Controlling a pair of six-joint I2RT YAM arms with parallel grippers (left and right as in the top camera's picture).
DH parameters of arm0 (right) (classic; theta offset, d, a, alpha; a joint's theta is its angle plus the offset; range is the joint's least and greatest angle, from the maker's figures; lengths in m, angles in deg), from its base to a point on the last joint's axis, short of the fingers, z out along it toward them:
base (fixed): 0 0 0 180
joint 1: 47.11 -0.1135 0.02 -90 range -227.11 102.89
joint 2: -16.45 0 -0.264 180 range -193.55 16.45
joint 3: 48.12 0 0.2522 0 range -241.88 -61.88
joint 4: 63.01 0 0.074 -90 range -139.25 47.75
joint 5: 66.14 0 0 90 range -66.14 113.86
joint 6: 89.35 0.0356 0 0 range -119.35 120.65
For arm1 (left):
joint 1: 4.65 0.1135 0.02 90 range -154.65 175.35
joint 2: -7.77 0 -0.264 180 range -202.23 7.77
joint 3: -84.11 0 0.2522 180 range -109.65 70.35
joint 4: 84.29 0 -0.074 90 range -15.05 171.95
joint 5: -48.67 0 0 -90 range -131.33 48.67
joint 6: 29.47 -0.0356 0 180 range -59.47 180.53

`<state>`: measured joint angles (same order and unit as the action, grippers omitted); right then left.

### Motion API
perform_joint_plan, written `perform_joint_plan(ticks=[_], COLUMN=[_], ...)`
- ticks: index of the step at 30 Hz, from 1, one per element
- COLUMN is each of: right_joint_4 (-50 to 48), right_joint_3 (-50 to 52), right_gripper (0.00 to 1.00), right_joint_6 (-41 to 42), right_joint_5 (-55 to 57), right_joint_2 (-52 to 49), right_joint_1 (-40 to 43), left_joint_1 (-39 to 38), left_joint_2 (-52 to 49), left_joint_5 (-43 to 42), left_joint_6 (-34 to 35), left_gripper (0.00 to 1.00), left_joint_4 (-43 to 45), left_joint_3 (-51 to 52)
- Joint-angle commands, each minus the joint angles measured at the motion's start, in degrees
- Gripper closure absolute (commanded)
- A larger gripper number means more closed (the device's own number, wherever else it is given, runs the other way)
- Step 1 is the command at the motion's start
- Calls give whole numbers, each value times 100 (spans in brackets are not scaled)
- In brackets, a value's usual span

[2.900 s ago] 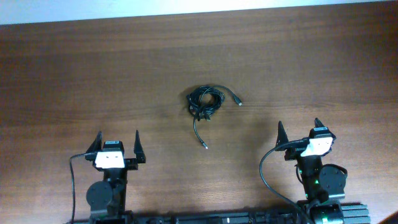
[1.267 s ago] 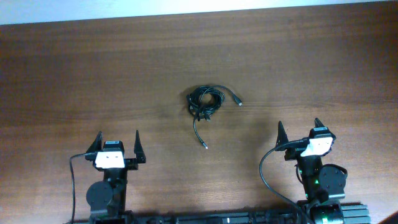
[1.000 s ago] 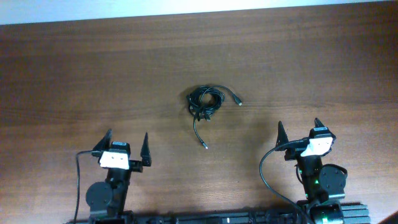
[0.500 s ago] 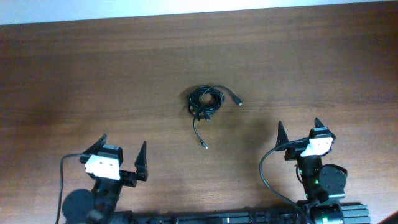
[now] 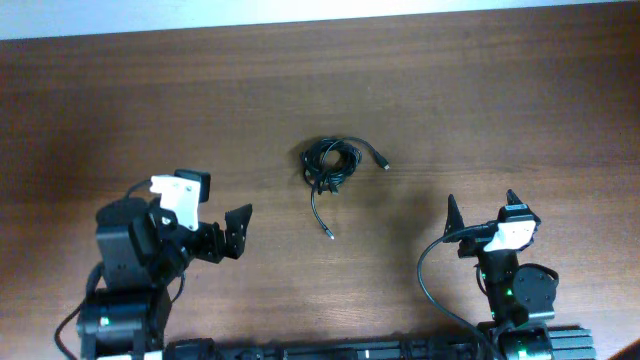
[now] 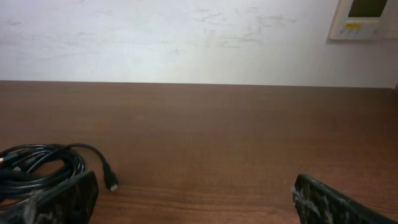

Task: Untangle cables
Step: 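Move the left gripper forward and down onto the black cable bundle, then close the left gripper on the cable loops and lift the bundle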

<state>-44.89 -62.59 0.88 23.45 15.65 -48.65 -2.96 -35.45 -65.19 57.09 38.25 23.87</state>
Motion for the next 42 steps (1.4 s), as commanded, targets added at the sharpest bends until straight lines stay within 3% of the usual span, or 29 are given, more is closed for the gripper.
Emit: perform_joint_plan(ticks=[1,7,11,16,24,26,29,31,35,40,41,42], right_joint_4=[31,31,31,31,31,31,31,31,31,31,31,31], right_joint_3=[39,39,39,39,39,39,39,39,39,39,39,39], right_gripper=[1,1,2,2,2,2,2,2,2,1,2,1], right_joint_6=[46,46,48,46,46,46,48,48,46,46,46,46], right_joint_5=[68,68,68,68,68,68,68,68,68,68,68,68], right_joint_2=[50,50,50,50,50,50,50,50,50,50,50,50], right_joint_1=[-33,-33,-33,-33,-33,-33,-33,-33,-33,-33,-33,-33], left_joint_1=[-39,-874,-1515,-2096,-2271,-2271,-2271,-2271,-2271,-2328,-2347,-2369], left_joint_2=[-225,-566,-1451,-2527,-3670,-3969,-4483,-4819,-5346,-6024,-6129,-6245], left_joint_5=[-103,295,717,518,-142,-127,44,595,984,1019,1019,1019], left_joint_6=[39,35,37,37,39,363,1298,1954,2277,2361,2358,2358], left_gripper=[1,1,1,1,1,1,9,20,30,33,38,55], left_joint_4=[-81,81,284,1119,1261,1440,1821,2072,2618,3311,3399,3486], left_joint_3=[-332,-590,-1051,-1158,-1158,-1158,-1158,-1158,-1158,-1158,-1158,-1158])
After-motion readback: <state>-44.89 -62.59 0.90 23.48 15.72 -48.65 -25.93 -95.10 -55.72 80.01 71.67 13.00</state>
